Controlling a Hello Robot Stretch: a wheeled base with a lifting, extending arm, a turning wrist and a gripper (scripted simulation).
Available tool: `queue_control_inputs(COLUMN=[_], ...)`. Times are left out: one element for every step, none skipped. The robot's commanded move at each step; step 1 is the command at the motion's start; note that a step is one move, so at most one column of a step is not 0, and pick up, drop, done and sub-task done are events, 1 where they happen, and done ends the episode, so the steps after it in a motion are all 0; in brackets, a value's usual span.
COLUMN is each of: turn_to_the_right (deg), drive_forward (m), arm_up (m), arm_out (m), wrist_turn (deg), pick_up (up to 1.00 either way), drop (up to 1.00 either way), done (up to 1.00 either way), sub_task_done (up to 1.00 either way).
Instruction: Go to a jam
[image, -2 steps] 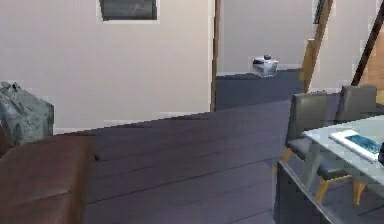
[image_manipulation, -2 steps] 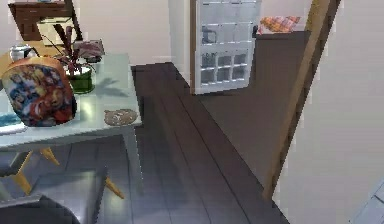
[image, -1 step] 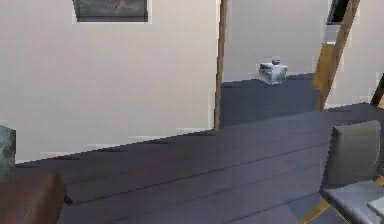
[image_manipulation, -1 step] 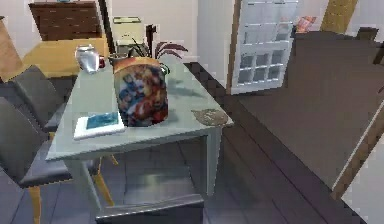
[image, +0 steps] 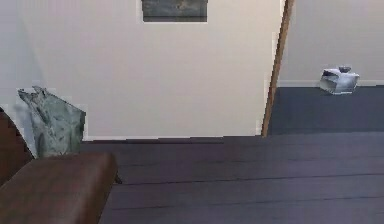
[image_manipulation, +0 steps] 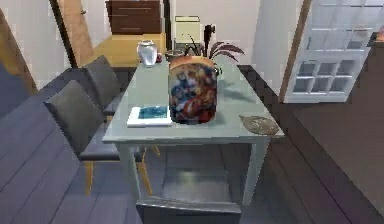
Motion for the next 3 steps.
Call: queue_control_inputs(turn_to_the_right=[0.0,36.0,0.0], drive_forward=[0.15,0.0,1.0], arm_up=[0.0,0.0,0.0], arm_out=[0.0,0.0,0.0], wrist_turn=[0.0,0.0,0.0], pick_up=[0.0,0.0,0.0], drop=[0.0,0.0,0.0], done=[0.0,0.0,0.0], sub_task_done=[0.0,0.0,0.0])
